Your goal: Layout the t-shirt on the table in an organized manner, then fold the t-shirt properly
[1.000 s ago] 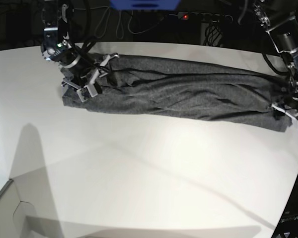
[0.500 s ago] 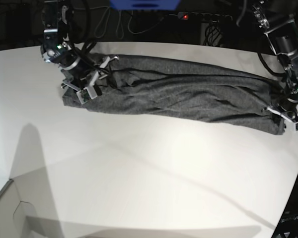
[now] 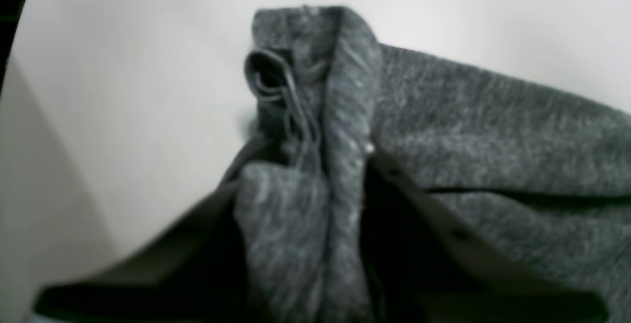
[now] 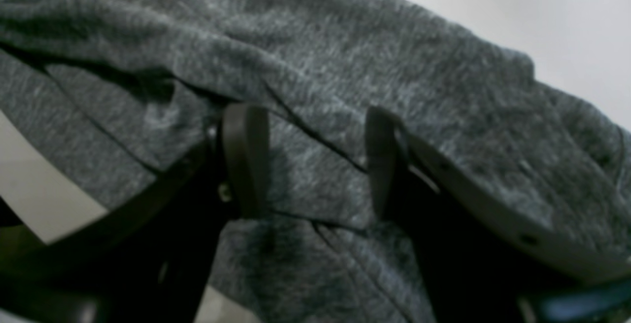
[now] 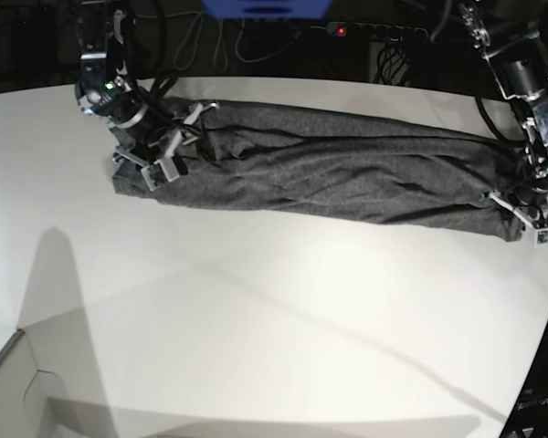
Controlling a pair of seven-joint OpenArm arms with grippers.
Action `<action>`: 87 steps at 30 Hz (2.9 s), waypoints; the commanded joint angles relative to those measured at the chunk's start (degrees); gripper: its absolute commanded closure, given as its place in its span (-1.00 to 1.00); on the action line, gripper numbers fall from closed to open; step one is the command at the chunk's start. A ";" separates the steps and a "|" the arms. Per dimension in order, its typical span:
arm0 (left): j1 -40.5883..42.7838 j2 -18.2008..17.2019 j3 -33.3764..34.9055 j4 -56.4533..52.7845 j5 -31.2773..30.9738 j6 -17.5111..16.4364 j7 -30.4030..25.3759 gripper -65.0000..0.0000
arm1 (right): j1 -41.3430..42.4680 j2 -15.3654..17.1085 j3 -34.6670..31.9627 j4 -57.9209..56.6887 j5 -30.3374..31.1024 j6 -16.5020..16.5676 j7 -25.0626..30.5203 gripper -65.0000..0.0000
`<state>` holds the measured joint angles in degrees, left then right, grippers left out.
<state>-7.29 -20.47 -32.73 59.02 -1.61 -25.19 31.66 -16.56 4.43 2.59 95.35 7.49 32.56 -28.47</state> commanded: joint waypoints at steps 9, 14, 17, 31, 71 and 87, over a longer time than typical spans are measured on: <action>0.12 -0.59 -5.91 0.80 1.21 -0.35 2.67 -0.15 | 0.34 1.07 0.09 0.87 0.65 0.63 1.35 0.03; 0.12 -1.73 -5.82 0.27 1.30 -0.17 2.14 -0.28 | 0.34 1.07 0.09 0.87 0.65 0.63 1.35 0.03; -0.05 -1.73 -5.82 0.27 1.30 -0.17 2.05 -0.28 | 0.34 1.07 0.09 0.87 0.65 0.63 1.35 0.03; -0.23 -1.47 -5.82 -9.49 0.95 -0.70 -2.25 -0.27 | 0.34 1.24 0.09 0.87 0.65 0.63 1.35 0.03; 7.25 13.13 -10.13 38.43 1.21 -0.17 16.65 0.99 | 1.48 1.33 0.09 1.40 0.65 0.63 1.35 0.03; 14.63 25.17 5.08 48.89 10.00 -0.26 17.61 0.99 | -0.28 1.16 1.32 10.10 0.73 0.72 1.35 0.02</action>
<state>7.55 4.99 -27.55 106.43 8.45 -25.69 50.39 -17.15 5.45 3.53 104.27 7.53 32.64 -28.53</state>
